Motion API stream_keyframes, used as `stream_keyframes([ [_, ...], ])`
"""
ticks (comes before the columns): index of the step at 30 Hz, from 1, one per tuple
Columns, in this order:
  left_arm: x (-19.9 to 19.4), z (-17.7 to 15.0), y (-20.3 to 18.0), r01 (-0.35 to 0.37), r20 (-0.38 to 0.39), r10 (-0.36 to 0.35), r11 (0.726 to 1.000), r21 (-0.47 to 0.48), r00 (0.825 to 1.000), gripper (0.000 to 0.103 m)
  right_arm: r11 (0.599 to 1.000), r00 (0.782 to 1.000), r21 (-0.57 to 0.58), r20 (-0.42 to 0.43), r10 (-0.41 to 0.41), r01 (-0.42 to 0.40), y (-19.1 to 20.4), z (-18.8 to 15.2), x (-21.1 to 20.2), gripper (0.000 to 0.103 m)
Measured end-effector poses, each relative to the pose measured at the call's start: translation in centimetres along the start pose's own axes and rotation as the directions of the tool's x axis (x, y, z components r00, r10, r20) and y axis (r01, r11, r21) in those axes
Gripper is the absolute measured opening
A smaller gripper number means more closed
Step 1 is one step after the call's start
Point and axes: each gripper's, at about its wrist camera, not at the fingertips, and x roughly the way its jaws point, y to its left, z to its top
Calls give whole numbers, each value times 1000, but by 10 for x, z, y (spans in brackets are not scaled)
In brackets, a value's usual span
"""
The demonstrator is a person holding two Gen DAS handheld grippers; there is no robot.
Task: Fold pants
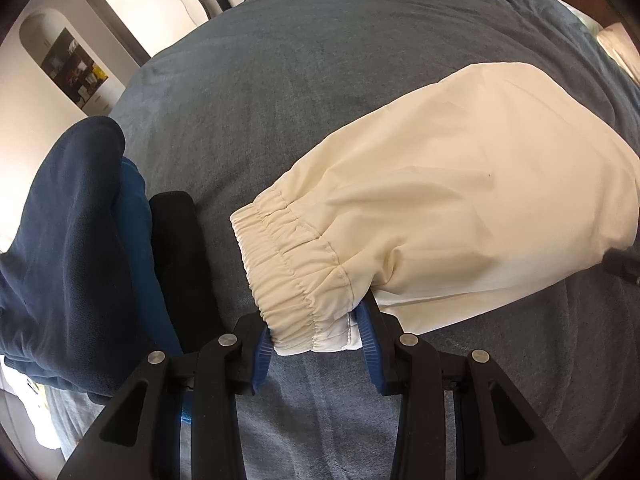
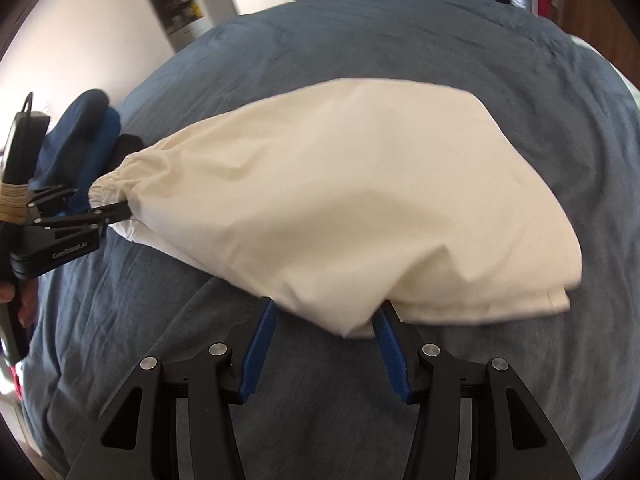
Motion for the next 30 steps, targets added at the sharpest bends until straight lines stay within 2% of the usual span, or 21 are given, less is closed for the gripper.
stream_keyframes([
  [2,0,-1,0,2,-3,-2,1000,11,1000,38,998,999,-55,-9,41,-42,2,8,3,52],
  [4,-3,-3,0,12,-5,-11,1000,25,1000,38,992,993,-71,-53,102,-105,1,12,10,51],
  [7,-8,-10,-4,17,-3,-17,997,71,1000,40,986,987,-109,-109,114,-126,-1,11,14,40],
  [11,-14,-20,-9,29,9,-31,990,136,999,44,978,981,-138,-138,137,-156,1,9,9,40],
  [16,-17,-25,-5,32,47,-42,981,193,998,43,969,982,-218,-171,84,-120,10,10,14,32],
  [18,-18,-26,-4,21,68,-37,977,213,997,36,963,982,-249,-178,57,-101,13,9,16,29],
  [20,-18,-26,-2,39,60,-53,975,221,997,32,962,984,-260,-178,32,-78,13,8,16,21],
  [21,-21,-27,-1,47,62,-62,974,220,996,24,965,984,-252,-174,23,-67,12,8,15,20],
  [22,-23,-27,1,46,62,-61,974,222,996,21,968,985,-243,-169,17,-58,12,9,15,16],
  [26,-30,-28,7,89,21,-95,975,202,995,18,973,987,-228,-158,5,-41,12,7,0,9],
  [30,-49,-30,9,129,-15,-129,970,205,992,17,975,989,-216,-145,15,-46,18,7,-25,8],
])
